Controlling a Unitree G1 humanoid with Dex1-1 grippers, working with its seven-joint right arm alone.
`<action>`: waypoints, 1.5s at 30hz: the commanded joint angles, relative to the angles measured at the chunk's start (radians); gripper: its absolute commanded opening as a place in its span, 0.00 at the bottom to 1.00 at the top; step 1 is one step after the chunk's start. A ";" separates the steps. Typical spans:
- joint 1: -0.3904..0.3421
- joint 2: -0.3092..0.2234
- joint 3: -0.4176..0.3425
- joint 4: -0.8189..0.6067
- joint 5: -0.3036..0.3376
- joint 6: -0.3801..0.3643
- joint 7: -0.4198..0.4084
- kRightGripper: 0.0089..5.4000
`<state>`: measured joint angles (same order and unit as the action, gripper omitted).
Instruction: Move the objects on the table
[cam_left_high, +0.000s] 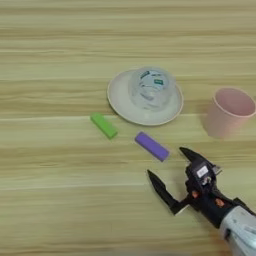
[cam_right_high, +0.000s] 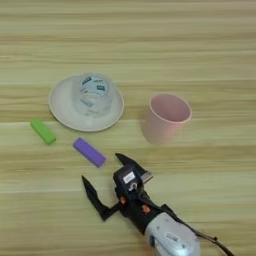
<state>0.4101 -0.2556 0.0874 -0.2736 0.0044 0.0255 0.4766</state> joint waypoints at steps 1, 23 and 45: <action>-0.089 0.015 0.004 0.048 -0.005 -0.039 -0.037 1.00; -0.140 0.060 0.038 0.204 0.049 -0.028 -0.033 0.75; -0.182 0.069 0.054 0.280 -0.003 -0.100 -0.090 0.31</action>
<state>0.2281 -0.1778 0.1408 -0.0114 0.0223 -0.0842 0.4024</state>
